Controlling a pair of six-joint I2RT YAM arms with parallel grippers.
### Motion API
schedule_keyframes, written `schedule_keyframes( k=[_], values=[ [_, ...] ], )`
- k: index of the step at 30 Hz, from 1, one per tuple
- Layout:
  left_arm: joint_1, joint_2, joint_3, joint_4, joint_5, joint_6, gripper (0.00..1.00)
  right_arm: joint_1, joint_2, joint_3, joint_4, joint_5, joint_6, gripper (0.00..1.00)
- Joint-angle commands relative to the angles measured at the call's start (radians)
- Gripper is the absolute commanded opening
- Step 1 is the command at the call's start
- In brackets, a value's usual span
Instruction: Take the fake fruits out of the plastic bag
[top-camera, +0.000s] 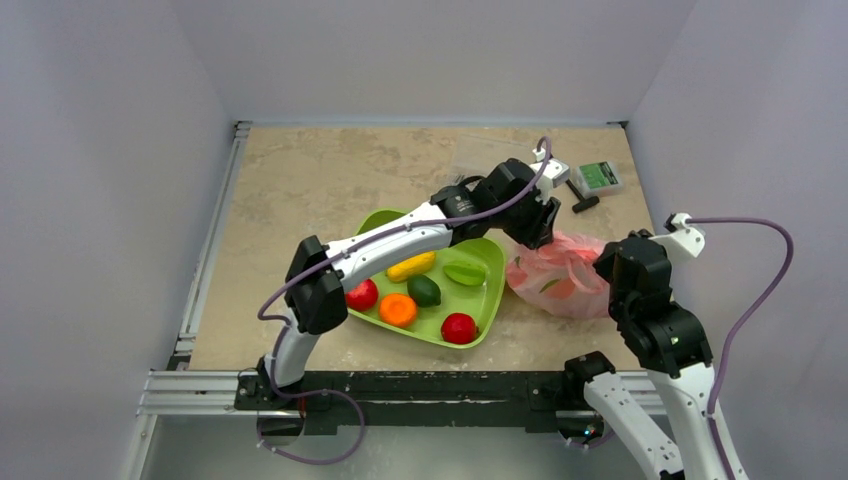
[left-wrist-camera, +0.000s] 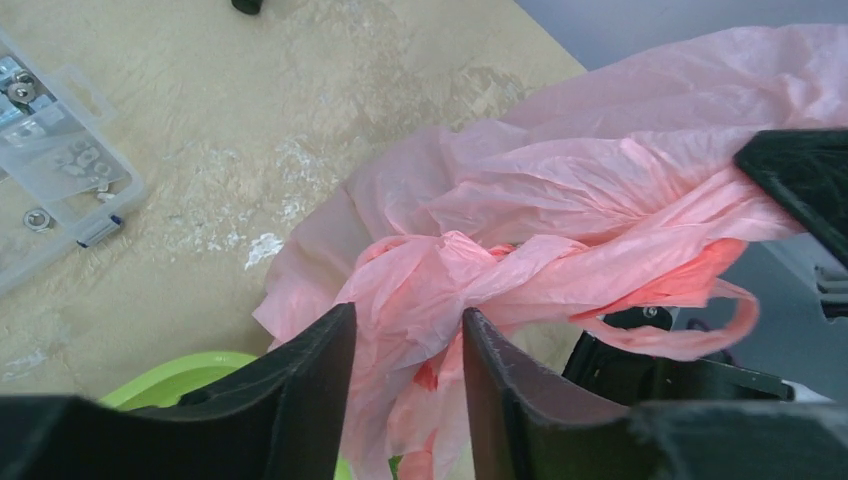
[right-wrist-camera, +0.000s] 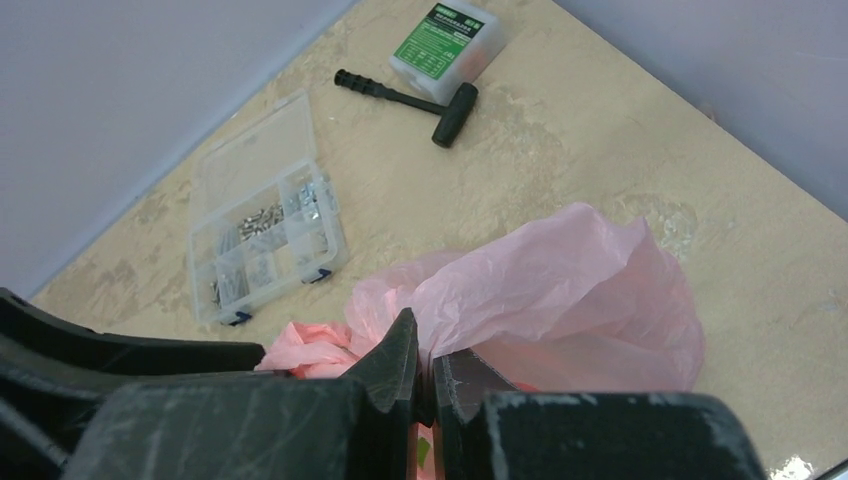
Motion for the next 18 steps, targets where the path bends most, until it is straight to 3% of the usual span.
schedule_keyframes(
  k=[1, 5, 11, 14, 18],
  values=[
    [-0.001, 0.02, 0.068, -0.015, 0.01, -0.03, 0.33, -0.004, -0.017, 0.014, 0.046, 0.003, -0.015, 0.0],
    [0.03, -0.051, 0.003, -0.013, -0.071, -0.051, 0.0, -0.004, 0.018, 0.048, -0.019, 0.041, 0.014, 0.0],
    [0.105, -0.395, -0.534, 0.392, -0.045, -0.22, 0.0, -0.004, 0.089, 0.064, -0.104, 0.117, 0.122, 0.0],
    [0.12, -0.497, -0.659, 0.492, -0.048, -0.226, 0.0, -0.004, 0.101, 0.061, -0.128, 0.14, 0.161, 0.0],
    [0.12, -0.498, -0.697, 0.532, 0.043, -0.275, 0.0, -0.005, 0.108, 0.066, -0.132, 0.174, 0.165, 0.0]
  ],
)
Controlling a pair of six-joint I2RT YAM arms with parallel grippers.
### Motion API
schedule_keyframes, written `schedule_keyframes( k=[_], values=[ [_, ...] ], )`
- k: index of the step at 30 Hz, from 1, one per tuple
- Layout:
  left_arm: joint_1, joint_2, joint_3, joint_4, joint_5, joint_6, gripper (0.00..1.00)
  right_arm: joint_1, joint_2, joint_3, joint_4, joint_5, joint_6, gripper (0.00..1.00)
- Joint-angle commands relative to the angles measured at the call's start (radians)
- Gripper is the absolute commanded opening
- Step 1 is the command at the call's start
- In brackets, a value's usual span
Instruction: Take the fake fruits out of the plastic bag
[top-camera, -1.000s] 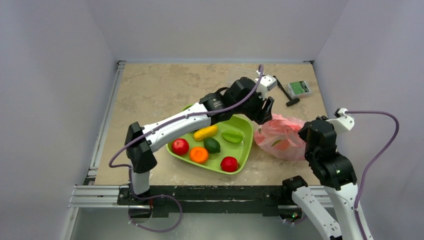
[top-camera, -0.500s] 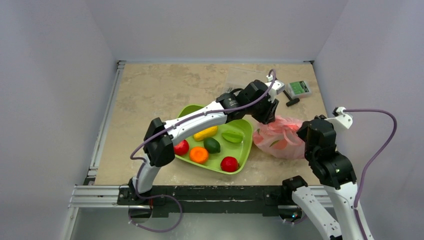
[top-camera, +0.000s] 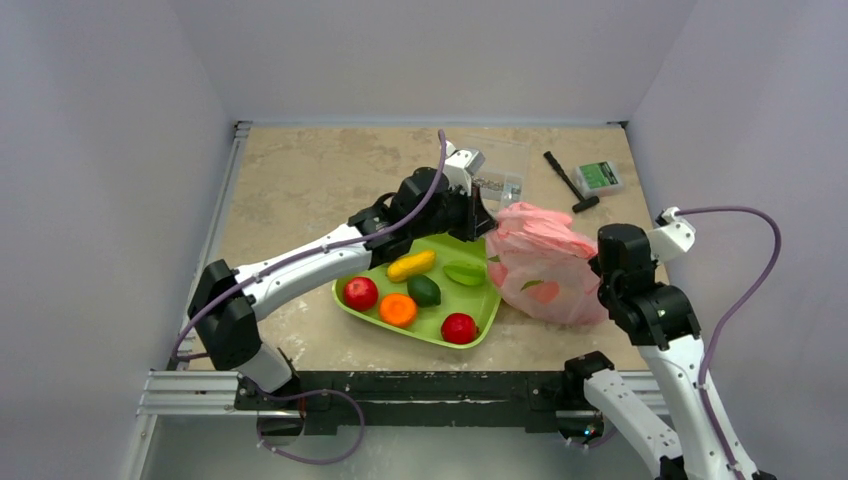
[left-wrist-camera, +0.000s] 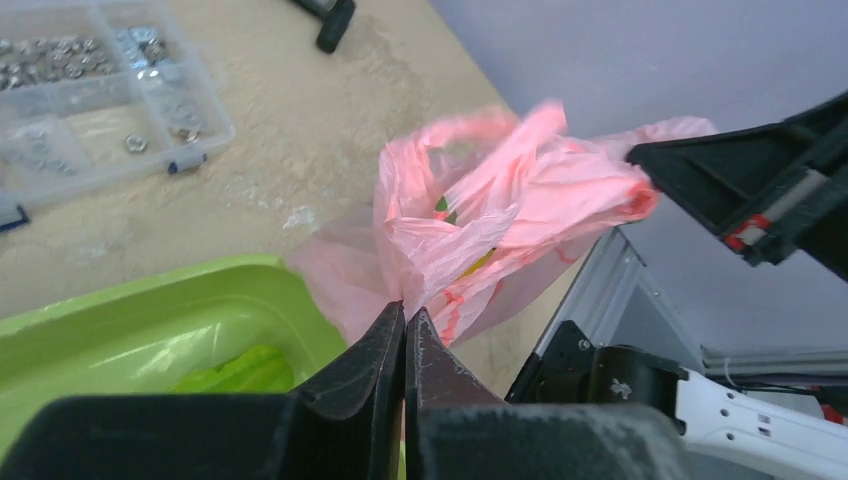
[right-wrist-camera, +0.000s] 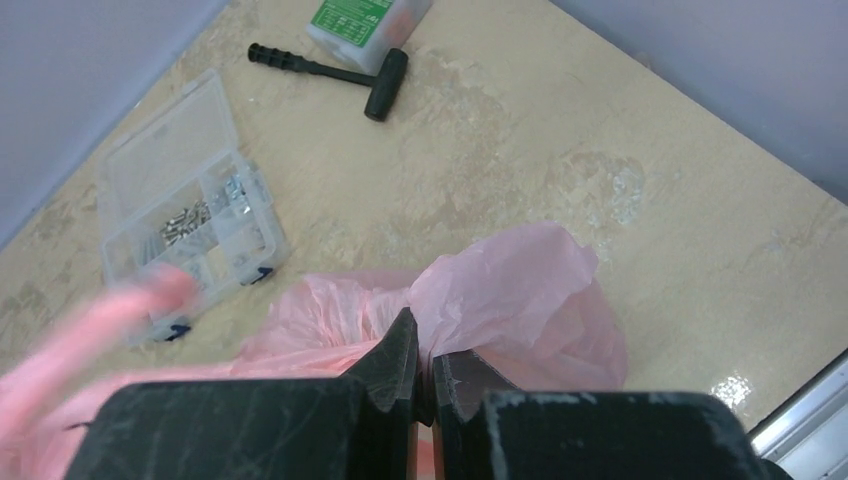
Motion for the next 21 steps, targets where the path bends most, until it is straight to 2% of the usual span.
schedule_keyframes(
  k=[1, 3, 4, 7, 15, 18, 21],
  values=[
    [-0.002, -0.021, -0.04, 0.186, 0.076, -0.088, 0.0, -0.006, 0.0, 0.053, -0.029, 0.108, 0.036, 0.0],
    [-0.003, -0.009, -0.059, 0.229, 0.105, -0.125, 0.0, -0.005, 0.0, 0.073, -0.007, 0.065, 0.001, 0.0],
    [-0.003, -0.001, -0.062, 0.246, 0.115, -0.137, 0.0, -0.005, 0.0, 0.085, -0.002, 0.04, -0.016, 0.04],
    [-0.007, 0.02, -0.058, 0.265, 0.133, -0.159, 0.0, -0.005, -0.013, 0.102, 0.045, -0.057, -0.137, 0.23],
    [-0.006, 0.019, -0.039, 0.217, 0.122, -0.103, 0.0, -0.006, 0.038, 0.2, -0.024, -0.248, -0.303, 0.56],
    [-0.006, 0.034, -0.028, 0.212, 0.136, -0.109, 0.0, -0.006, 0.114, 0.243, -0.031, -0.349, -0.402, 0.63],
    [-0.005, 0.048, -0.021, 0.208, 0.126, -0.108, 0.0, -0.005, 0.219, 0.28, -0.087, -0.361, -0.46, 0.67]
  ],
)
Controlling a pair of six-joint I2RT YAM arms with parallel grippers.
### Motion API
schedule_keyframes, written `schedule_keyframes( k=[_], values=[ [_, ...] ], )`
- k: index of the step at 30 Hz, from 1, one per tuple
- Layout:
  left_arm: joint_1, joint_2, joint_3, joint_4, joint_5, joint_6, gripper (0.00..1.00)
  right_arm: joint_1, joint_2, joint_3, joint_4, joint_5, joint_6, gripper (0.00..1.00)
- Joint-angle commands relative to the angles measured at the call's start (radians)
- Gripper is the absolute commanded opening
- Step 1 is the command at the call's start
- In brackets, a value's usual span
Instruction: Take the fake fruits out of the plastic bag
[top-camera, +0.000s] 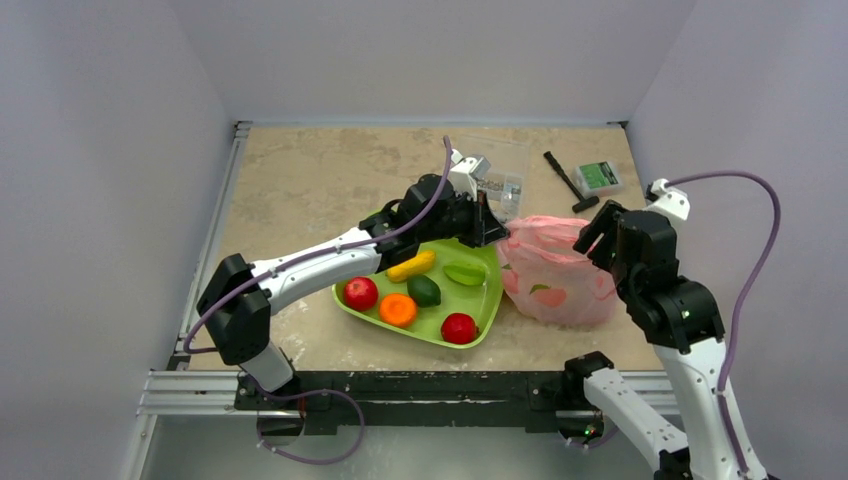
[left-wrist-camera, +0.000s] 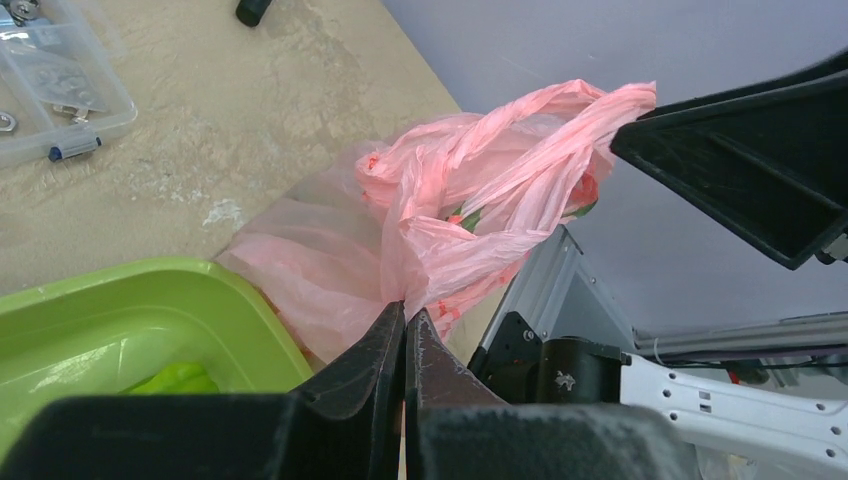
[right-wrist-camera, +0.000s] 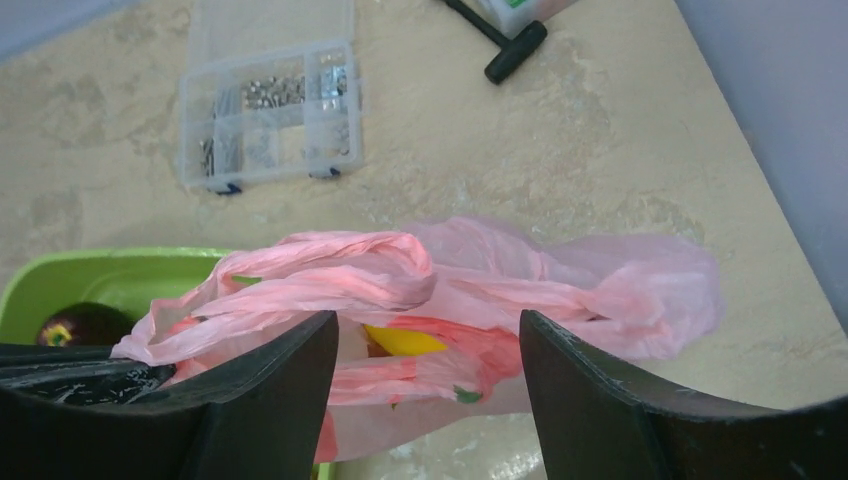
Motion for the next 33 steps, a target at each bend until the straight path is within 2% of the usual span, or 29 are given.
schedule_keyframes(
  k=[1, 9, 15, 19, 23, 27, 33],
  values=[
    [0.002, 0.017, 0.039, 0.026, 0.007, 0.008, 0.0, -0.004, 0.157, 0.076, -0.07, -0.082, -0.139, 0.67],
    [0.041, 0.034, 0.039, 0.017, -0.005, -0.009, 0.0, -0.004, 0.23, 0.108, -0.133, -0.076, -0.075, 0.73],
    [0.049, 0.058, 0.042, 0.037, 0.05, -0.051, 0.0, -0.004, 0.228, -0.006, -0.034, -0.084, -0.094, 0.78],
    [0.05, 0.044, 0.032, 0.014, 0.037, -0.028, 0.0, -0.004, 0.284, 0.011, -0.026, -0.073, -0.111, 0.79],
    [0.056, 0.031, 0.032, 0.004, 0.042, -0.02, 0.0, -0.004, 0.337, 0.002, -0.022, 0.023, -0.079, 0.79],
    [0.055, 0.028, 0.034, 0.009, 0.054, -0.024, 0.0, -0.001, 0.383, 0.001, -0.015, 0.154, -0.037, 0.74],
    [0.056, 0.048, 0.053, -0.017, 0.056, -0.03, 0.0, 0.008, 0.395, -0.027, 0.025, 0.257, -0.013, 0.74]
  ],
)
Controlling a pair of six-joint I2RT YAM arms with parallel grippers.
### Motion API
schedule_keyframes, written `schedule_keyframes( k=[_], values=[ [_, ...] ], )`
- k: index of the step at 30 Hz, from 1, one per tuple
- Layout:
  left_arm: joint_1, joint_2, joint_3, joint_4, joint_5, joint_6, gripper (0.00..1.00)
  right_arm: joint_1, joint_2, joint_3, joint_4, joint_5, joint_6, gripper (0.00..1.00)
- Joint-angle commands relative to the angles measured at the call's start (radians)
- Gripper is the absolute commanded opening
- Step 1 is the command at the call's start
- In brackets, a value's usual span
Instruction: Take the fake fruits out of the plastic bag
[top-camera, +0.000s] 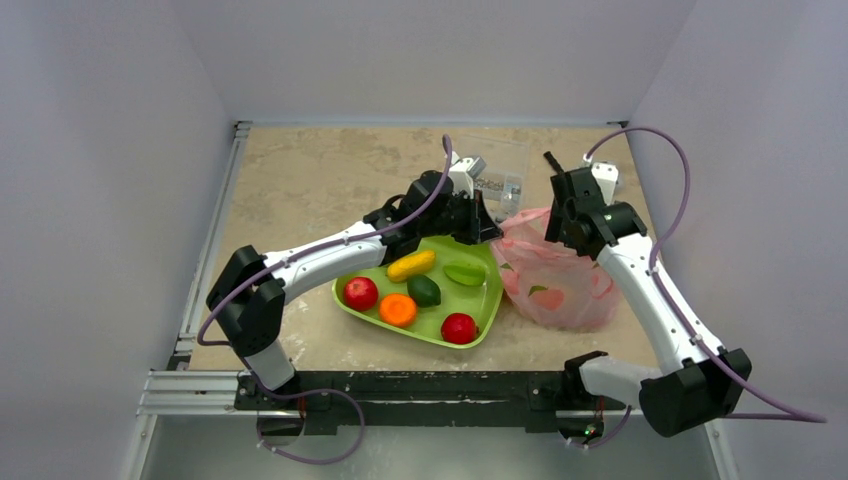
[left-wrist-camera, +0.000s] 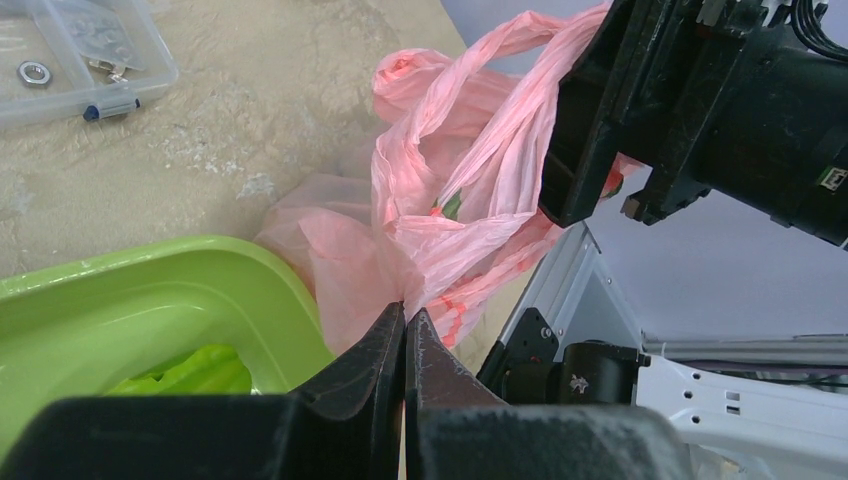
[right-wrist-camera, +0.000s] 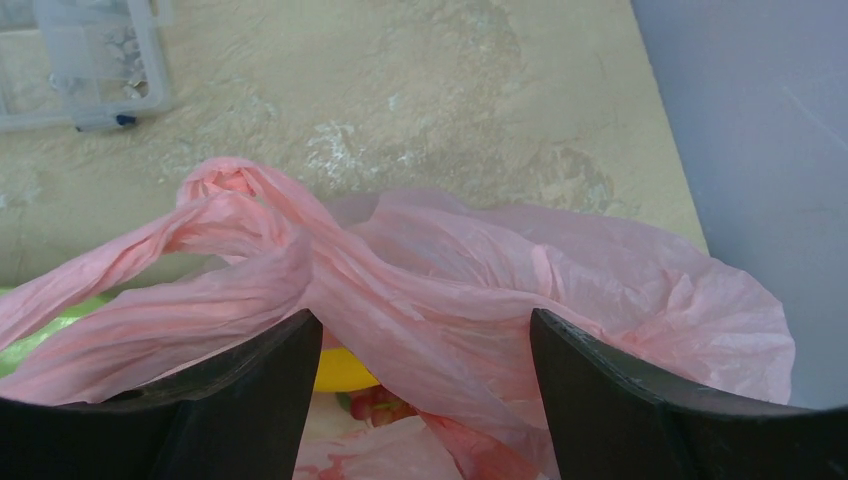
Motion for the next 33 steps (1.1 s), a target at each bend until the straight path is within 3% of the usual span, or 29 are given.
schedule_keyframes(
  k=[1, 3, 4, 5, 6, 10, 13, 16, 18, 23, 27, 33],
  values=[
    [0.007, -0.007, 0.047, 0.012, 0.024, -0.004, 0.0, 0.005, -0.019, -0.022, 0.053, 0.145, 0.061, 0.73],
    [0.007, -0.005, 0.044, 0.013, 0.026, -0.014, 0.0, 0.005, -0.046, -0.043, 0.096, 0.119, 0.095, 0.66],
    [0.007, -0.007, 0.04, 0.011, 0.026, -0.019, 0.0, 0.002, -0.071, -0.057, 0.108, 0.131, 0.149, 0.51],
    [0.007, -0.014, 0.032, 0.008, 0.018, -0.023, 0.0, 0.001, -0.1, -0.066, 0.101, 0.145, 0.226, 0.22],
    [0.007, -0.02, 0.02, 0.011, 0.008, -0.031, 0.0, 0.0, -0.141, -0.073, 0.091, 0.15, 0.304, 0.02],
    [0.007, -0.045, -0.036, 0.058, -0.002, -0.058, 0.0, -0.001, -0.417, -0.178, 0.262, 0.12, 0.41, 0.0],
    [0.006, -0.056, -0.071, 0.107, 0.029, -0.065, 0.01, -0.001, -0.526, -0.207, 0.372, 0.103, 0.406, 0.0],
    [0.0, -0.076, -0.078, 0.11, 0.026, -0.027, 0.31, -0.001, -0.544, -0.196, 0.385, 0.101, 0.369, 0.0],
    [-0.02, -0.099, -0.056, 0.041, -0.052, 0.046, 0.46, 0.0, -0.545, -0.193, 0.394, 0.099, 0.315, 0.0],
    [-0.109, -0.102, 0.122, -0.193, -0.316, 0.309, 0.62, 0.0, -0.545, -0.172, 0.382, 0.075, 0.216, 0.0],
    [-0.123, -0.053, 0.253, -0.271, -0.44, 0.358, 0.9, 0.0, -0.579, -0.213, 0.423, -0.015, 0.17, 0.0],
    [-0.137, 0.085, 0.423, -0.319, -0.446, 0.44, 0.92, 0.0, -0.58, -0.226, 0.396, -0.022, 0.19, 0.0]
  ],
)
